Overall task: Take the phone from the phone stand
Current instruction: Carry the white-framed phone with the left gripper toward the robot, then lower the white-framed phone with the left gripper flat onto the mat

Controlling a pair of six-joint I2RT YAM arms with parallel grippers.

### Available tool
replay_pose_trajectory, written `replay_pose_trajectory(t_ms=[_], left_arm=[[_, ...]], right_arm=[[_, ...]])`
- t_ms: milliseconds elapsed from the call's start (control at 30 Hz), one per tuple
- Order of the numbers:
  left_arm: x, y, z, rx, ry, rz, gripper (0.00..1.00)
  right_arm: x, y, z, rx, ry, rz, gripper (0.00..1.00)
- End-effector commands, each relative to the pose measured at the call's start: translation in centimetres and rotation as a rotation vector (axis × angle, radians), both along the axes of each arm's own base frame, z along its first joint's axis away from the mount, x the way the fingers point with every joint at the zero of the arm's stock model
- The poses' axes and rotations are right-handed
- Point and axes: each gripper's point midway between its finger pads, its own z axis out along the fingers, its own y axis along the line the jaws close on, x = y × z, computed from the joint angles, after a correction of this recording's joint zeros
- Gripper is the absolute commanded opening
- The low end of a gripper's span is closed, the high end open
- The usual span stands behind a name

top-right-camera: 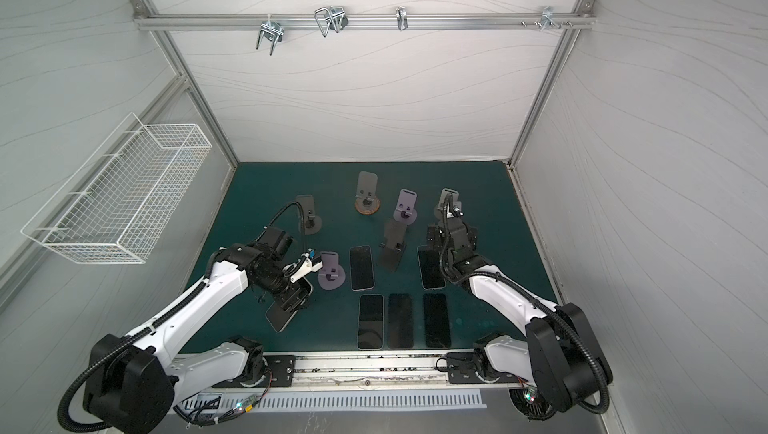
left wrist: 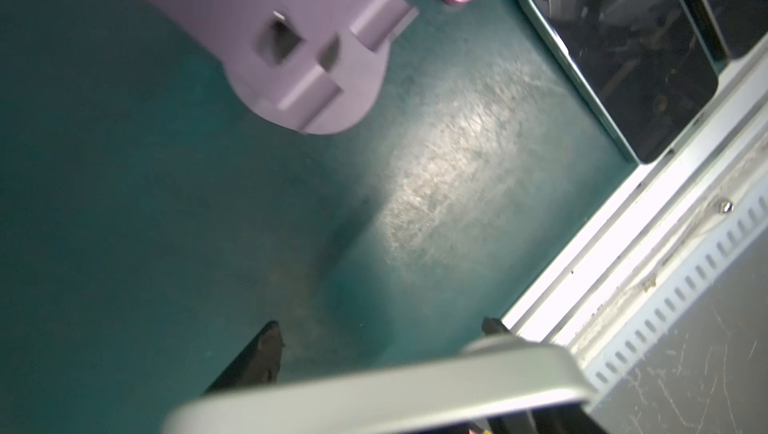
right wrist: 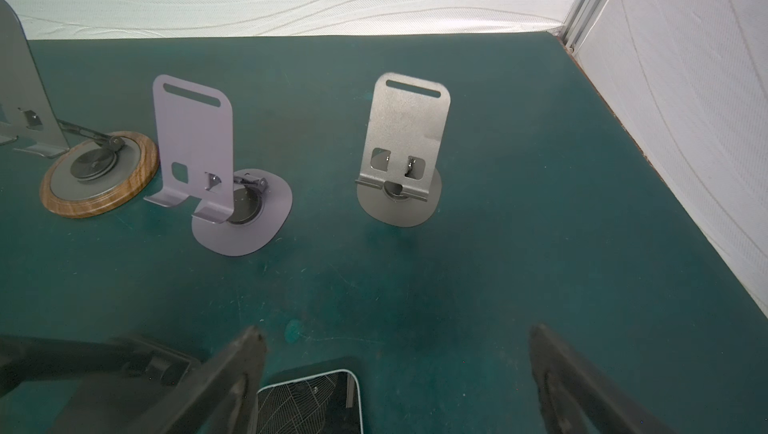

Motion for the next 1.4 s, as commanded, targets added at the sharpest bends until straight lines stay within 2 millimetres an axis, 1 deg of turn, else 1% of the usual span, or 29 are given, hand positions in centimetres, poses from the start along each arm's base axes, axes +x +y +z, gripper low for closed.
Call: replay_pose_trajectory(t_ms=[0, 133, 200, 400, 600, 667, 900, 967, 1133, 1267, 1367], left_arm=[[-0.4, -0.7, 0.3, -0.014, -0.002, -0.089, 0.48], [-0.7, -1.1, -0.7, 0.051, -0.016, -0.188, 0.48], [-0.9, -1.5, -1.1, 0.079, -0.015, -0.228, 0.46], [-1.0, -3.0, -1.7, 0.088, -0.032, -0.285, 0.45], [-1.3, -4.7, -3.1, 0.127, -0.064, -0.368, 0.45], [-1.4, -5.4, -3.6, 0.139, -0.072, -0.399, 0.45], [-2.3, -7.8, -4.4, 0.111, -0.046, -0.463, 0.46], [-2.7, -8.3, -4.9, 0.117, -0.046, -0.5, 0.46], [-2.8, -8.5, -6.4, 0.16, -0.039, -0.549, 0.47], [-2.8, -8.6, -7.0, 0.164, -0.033, -0.562, 0.49], [-2.8, -8.7, -7.4, 0.166, -0.023, -0.563, 0.5]], right_arm=[[0.1, 0.0, 0.8, -0.014, -0.017, -0.006, 0.99], [0.3, 0.5, 0.7, -0.032, -0.007, 0.008, 0.99], [0.0, 0.5, 0.7, -0.04, -0.013, 0.006, 0.99], [0.0, 0.6, 0.8, -0.04, -0.018, 0.006, 0.99], [0.2, 0.7, 0.7, -0.047, -0.007, 0.007, 0.99], [-0.1, 0.4, 0.8, -0.043, -0.015, -0.004, 0.99], [-0.4, 0.3, 1.0, -0.033, -0.032, -0.004, 0.99], [-0.3, 0.4, 0.9, -0.034, -0.026, -0.001, 0.99], [-0.1, 0.4, 0.8, -0.041, -0.017, -0.004, 0.99], [-0.1, 0.6, 0.8, -0.043, -0.016, 0.01, 0.99], [-0.2, 0.4, 0.9, -0.038, -0.022, -0.002, 0.99]])
